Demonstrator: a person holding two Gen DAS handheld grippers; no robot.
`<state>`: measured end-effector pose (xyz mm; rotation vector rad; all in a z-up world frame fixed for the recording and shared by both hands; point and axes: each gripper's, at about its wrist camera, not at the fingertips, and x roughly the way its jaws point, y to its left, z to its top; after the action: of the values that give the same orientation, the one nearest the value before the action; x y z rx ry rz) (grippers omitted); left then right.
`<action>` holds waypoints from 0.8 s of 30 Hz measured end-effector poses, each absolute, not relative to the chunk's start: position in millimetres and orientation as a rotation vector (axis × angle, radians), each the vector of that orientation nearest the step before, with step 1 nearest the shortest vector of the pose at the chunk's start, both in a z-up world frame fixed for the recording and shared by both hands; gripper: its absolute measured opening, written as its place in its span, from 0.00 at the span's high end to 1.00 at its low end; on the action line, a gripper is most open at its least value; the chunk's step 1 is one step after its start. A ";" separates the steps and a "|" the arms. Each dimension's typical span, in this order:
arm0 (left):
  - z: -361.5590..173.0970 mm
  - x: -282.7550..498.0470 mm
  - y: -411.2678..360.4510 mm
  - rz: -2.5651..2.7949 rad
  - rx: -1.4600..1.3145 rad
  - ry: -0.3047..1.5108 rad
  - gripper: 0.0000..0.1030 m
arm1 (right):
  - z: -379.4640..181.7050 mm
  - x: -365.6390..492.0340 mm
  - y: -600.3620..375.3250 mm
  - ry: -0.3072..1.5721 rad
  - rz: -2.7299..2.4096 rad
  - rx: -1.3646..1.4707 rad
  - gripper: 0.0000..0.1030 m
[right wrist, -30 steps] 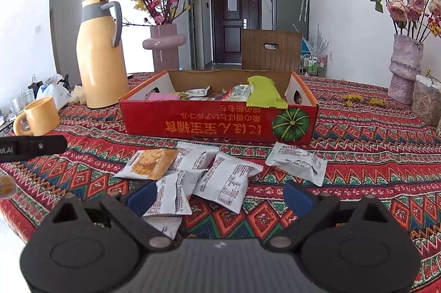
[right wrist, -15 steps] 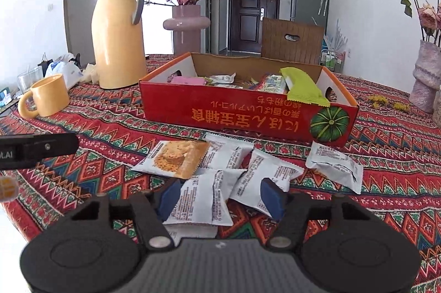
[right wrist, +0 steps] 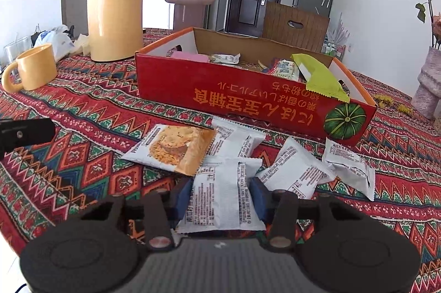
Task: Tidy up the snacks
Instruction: 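Grasp a white wrapper with the right tool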
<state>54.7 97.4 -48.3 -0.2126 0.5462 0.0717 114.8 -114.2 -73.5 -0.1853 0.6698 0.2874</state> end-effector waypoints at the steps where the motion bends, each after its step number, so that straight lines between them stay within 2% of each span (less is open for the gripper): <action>1: -48.6 54.9 98.0 0.073 -0.214 0.547 0.00 | -72.6 114.7 -114.8 0.666 0.286 -0.183 0.57; 24: -40.6 53.5 72.7 0.065 -0.165 0.559 0.00 | -43.4 95.3 -160.0 0.510 0.259 -0.057 0.59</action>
<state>53.5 72.7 -40.6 -0.1646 0.5594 0.0654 95.3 -160.0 -43.4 -0.0568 0.5101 0.2592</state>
